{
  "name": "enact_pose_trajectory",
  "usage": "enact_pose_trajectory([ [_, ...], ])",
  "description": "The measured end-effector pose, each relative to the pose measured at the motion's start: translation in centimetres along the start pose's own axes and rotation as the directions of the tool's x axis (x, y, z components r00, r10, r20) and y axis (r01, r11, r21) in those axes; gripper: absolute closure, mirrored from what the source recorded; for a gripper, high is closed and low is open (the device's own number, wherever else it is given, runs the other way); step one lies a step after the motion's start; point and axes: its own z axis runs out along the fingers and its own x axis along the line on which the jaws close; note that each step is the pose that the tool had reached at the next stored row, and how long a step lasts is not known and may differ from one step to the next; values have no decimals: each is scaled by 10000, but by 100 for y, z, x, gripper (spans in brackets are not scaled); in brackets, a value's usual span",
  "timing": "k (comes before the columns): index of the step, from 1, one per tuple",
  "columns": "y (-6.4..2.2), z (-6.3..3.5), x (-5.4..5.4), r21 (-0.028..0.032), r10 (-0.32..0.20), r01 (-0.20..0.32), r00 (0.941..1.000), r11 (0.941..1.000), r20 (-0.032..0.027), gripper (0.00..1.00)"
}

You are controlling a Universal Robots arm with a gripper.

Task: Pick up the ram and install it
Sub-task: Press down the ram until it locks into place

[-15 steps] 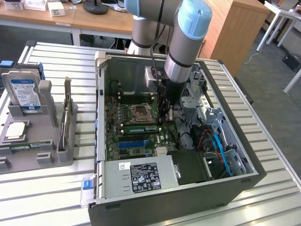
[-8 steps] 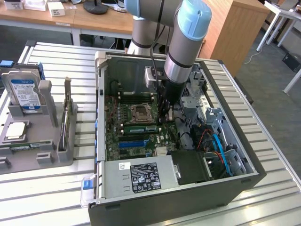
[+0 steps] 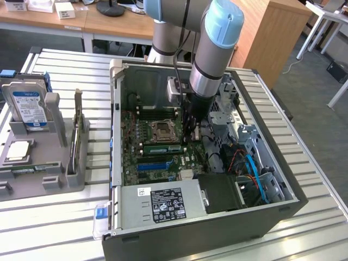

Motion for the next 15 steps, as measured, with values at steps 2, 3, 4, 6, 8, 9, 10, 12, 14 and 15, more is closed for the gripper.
enact_pose_trajectory([
  [2, 0, 0, 0, 0, 0, 0, 10000, 10000, 0, 89],
  [3, 0, 0, 0, 0, 0, 0, 10000, 10000, 0, 89],
  [4, 0, 1, 0, 0, 0, 0, 10000, 10000, 0, 89],
  [6, -1, 9, 0, 1, 0, 0, 10000, 10000, 4, 89],
  [8, -1, 12, 0, 0, 0, 0, 10000, 10000, 0, 89],
  [9, -1, 12, 1, 0, 0, 0, 10000, 10000, 0, 89],
  [10, -1, 12, 0, 0, 0, 0, 10000, 10000, 0, 89],
  [12, -1, 13, 0, 0, 0, 0, 10000, 10000, 0, 89],
  [14, -1, 23, 0, 1, -1, 1, 10000, 10000, 1, 89],
  [15, -1, 26, 1, 0, 0, 0, 10000, 10000, -1, 89],
])
